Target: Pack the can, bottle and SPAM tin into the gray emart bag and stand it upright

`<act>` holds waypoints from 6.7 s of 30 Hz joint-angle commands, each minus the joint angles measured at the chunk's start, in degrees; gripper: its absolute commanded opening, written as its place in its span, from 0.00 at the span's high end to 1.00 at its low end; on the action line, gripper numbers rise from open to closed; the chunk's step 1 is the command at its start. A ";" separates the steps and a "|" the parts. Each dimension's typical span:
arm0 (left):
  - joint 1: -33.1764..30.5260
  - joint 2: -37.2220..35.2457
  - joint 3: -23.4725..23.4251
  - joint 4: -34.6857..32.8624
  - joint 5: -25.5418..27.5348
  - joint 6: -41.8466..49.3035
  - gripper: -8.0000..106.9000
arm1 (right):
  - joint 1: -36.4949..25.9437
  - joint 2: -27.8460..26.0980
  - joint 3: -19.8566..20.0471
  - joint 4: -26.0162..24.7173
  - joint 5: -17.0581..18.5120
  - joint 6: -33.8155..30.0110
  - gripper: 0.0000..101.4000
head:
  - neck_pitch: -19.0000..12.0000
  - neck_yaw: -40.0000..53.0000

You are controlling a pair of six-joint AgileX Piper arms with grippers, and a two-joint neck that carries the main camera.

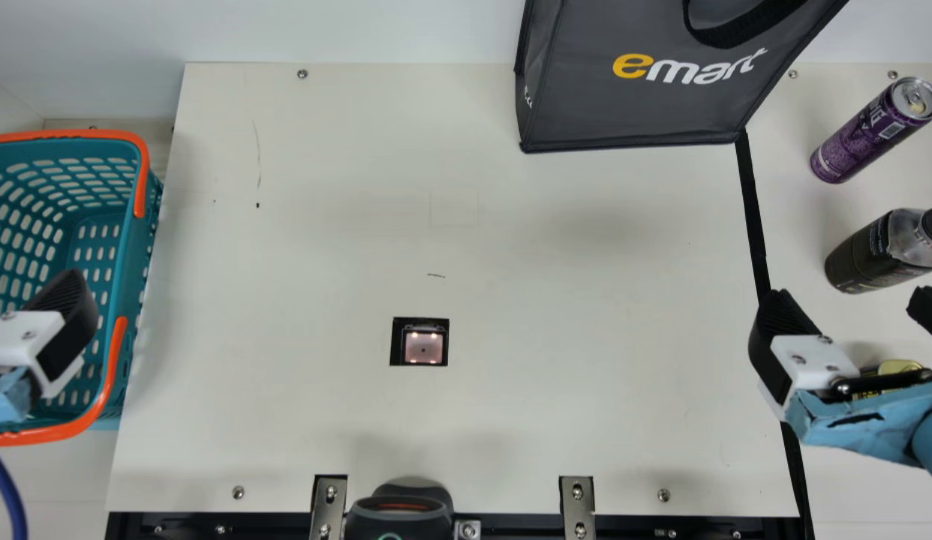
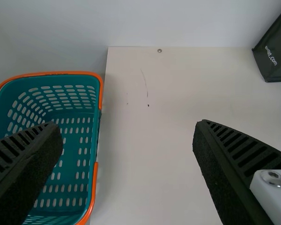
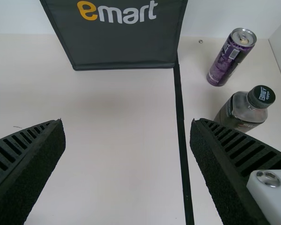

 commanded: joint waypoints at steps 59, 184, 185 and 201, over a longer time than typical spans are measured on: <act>0.00 0.00 0.00 0.00 0.00 0.00 0.15 | 0.00 0.00 0.00 0.00 -0.01 0.00 0.06 | -18.44 -18.24; 0.00 0.00 0.00 0.00 0.00 0.00 0.15 | -7.53 38.41 -49.16 7.03 0.35 -35.48 0.06 | -18.44 -18.24; 0.00 0.00 0.00 0.00 0.00 0.00 0.15 | -7.21 39.08 -49.89 6.82 0.35 -35.79 0.06 | -18.44 -18.24; 0.00 0.00 0.00 0.00 0.00 0.00 0.15 | -4.09 47.80 -58.35 6.35 0.35 -42.04 0.06 | -18.44 -18.24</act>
